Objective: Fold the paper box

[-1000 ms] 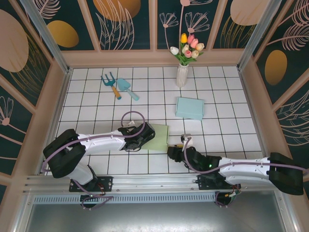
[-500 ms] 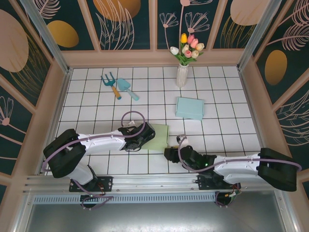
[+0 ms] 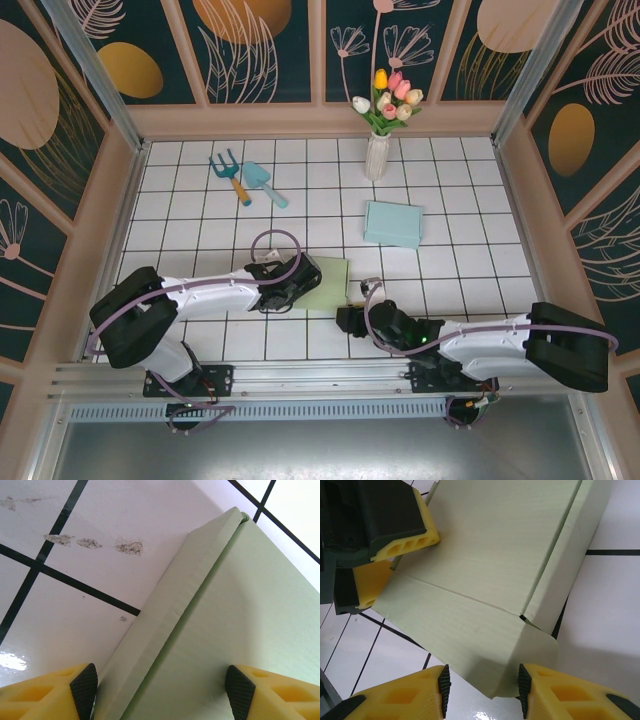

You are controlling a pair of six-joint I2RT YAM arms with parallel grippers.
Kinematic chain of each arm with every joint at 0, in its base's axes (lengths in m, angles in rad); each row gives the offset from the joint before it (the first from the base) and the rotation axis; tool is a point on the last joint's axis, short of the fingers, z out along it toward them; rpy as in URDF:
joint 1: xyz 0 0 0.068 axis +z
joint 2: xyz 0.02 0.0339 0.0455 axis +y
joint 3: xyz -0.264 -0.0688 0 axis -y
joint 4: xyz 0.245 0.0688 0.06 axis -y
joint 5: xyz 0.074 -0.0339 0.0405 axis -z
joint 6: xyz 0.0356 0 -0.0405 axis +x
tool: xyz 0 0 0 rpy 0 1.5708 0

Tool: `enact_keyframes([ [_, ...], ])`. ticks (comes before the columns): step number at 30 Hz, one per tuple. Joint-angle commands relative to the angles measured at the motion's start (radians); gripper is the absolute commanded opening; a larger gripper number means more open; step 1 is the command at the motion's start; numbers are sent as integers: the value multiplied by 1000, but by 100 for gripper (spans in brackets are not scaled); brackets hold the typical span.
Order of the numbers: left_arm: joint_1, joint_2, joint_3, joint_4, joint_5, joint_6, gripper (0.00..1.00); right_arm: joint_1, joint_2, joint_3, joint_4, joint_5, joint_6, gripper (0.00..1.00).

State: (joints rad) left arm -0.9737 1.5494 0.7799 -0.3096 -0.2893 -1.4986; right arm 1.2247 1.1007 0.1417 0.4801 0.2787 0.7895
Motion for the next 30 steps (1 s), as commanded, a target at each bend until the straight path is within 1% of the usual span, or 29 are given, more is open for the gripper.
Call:
enact_keyframes([
  [1, 3, 69, -56, -154, 35, -7, 71, -4, 10, 26, 63, -42, -25, 44],
  [6, 4, 71, -53, -155, 36, -8, 71, -5, 14, 29, 94, -70, -37, 44],
  [11, 3, 69, -62, -147, 37, -8, 71, -5, 15, 32, 78, -40, -57, 43],
  [18, 4, 71, -69, -139, 40, -12, 71, -5, 38, 8, 127, -55, -91, 42],
  [25, 3, 68, -76, -136, 40, -14, 71, -4, 53, -1, 97, 2, -112, 41],
  [30, 4, 69, -80, -133, 41, -14, 71, -3, 63, -7, 103, 10, -120, 42],
])
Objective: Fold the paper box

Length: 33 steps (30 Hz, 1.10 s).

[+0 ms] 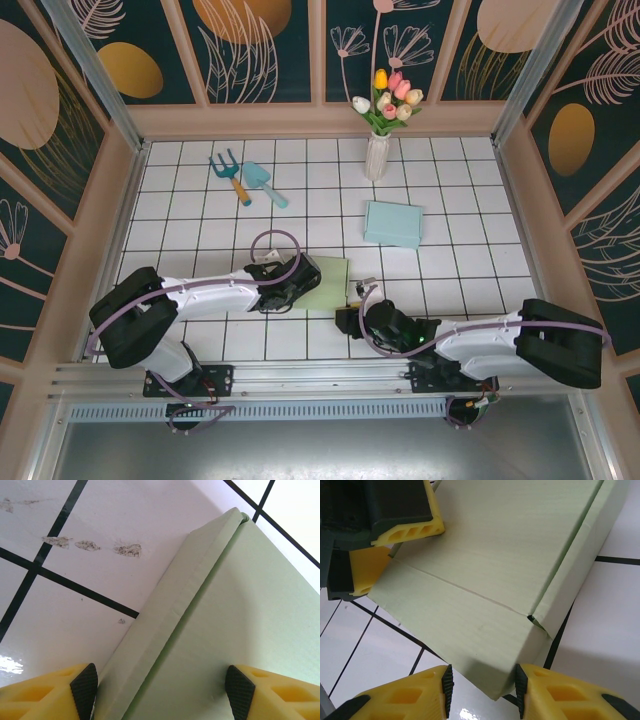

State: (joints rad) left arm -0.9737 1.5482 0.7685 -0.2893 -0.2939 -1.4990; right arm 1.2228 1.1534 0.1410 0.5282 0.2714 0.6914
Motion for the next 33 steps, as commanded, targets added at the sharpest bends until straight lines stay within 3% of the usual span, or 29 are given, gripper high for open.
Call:
enact_keyframes([
  [1, 3, 70, -68, -155, 45, -13, 71, -1, 11, -3, 51, 18, -20, 42],
  [25, 4, 74, -78, -139, 51, -13, 71, 7, 36, -8, 116, -8, -76, 41],
  [33, 4, 72, -86, -135, 50, -13, 71, 7, 60, -18, 120, 34, -106, 41],
])
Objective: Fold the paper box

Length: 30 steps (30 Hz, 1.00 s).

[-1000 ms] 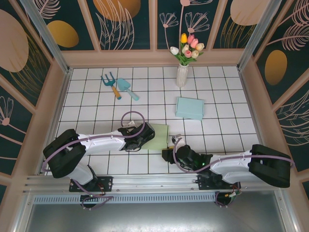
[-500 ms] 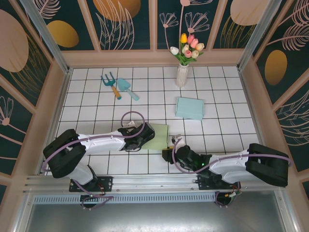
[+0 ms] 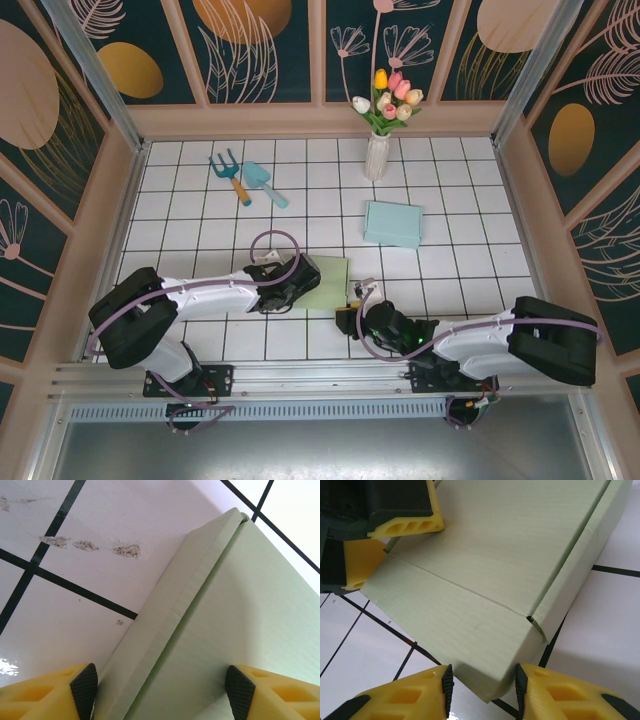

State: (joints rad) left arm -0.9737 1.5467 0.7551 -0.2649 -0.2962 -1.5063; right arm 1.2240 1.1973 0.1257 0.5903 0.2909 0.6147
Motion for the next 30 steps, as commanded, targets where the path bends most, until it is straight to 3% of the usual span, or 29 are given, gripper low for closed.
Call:
enact_keyframes([
  [1, 4, 73, -74, -156, 52, -6, 71, 9, 24, -4, 70, 13, -37, 41],
  [8, 3, 76, -79, -148, 62, -6, 71, 28, 94, 1, 127, 32, -81, 41],
  [19, 4, 67, -83, -156, 52, -5, 71, 72, 137, 89, -22, 104, -33, 42],
  [30, 3, 73, -85, -149, 55, -5, 71, -5, 81, 75, -54, 94, 21, 42],
])
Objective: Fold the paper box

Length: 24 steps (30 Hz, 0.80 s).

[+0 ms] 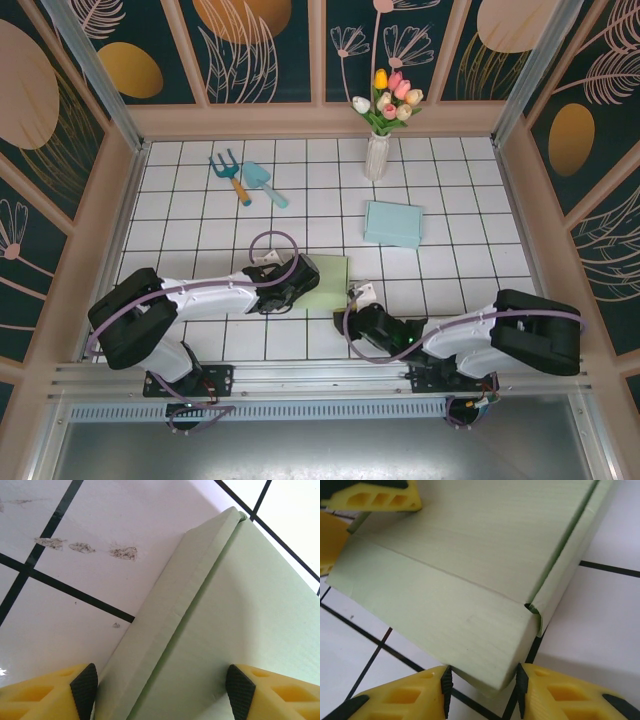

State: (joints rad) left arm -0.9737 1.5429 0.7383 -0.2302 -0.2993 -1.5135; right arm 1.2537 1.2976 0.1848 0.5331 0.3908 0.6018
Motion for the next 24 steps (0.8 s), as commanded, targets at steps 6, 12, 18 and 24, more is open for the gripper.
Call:
enact_keyframes([
  [6, 3, 88, -68, -176, 65, 8, 70, -110, 28, 54, -30, -45, 51, 41],
  [12, 3, 85, -75, -171, 62, 10, 70, -156, 94, 90, -24, -87, 40, 42],
  [18, 3, 88, -77, -162, 64, 16, 70, -205, 114, 145, -42, -120, 30, 43],
  [24, 3, 102, -70, -143, 75, 37, 70, -220, 192, 242, -82, -127, -1, 42],
])
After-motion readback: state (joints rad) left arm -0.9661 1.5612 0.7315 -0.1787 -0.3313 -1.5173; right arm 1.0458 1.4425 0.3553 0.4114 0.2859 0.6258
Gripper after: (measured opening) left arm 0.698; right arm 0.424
